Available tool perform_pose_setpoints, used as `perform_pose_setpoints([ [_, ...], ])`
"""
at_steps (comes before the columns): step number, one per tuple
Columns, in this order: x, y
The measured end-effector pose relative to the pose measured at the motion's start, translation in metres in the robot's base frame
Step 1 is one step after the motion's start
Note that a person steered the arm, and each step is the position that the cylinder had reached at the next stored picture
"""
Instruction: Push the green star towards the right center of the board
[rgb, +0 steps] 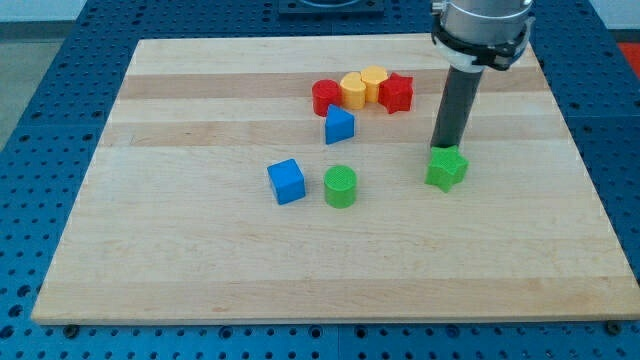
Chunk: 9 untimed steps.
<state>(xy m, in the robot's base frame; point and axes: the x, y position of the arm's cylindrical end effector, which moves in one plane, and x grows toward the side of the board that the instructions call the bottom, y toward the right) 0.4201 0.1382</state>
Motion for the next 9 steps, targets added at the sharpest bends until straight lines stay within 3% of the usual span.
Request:
perform_pose_setpoints([
  [1, 0.0, -0.002],
  [3, 0.01, -0.061],
  [4, 0.054, -0.047],
  [8, 0.045, 0.057],
  [9, 0.045, 0.057],
])
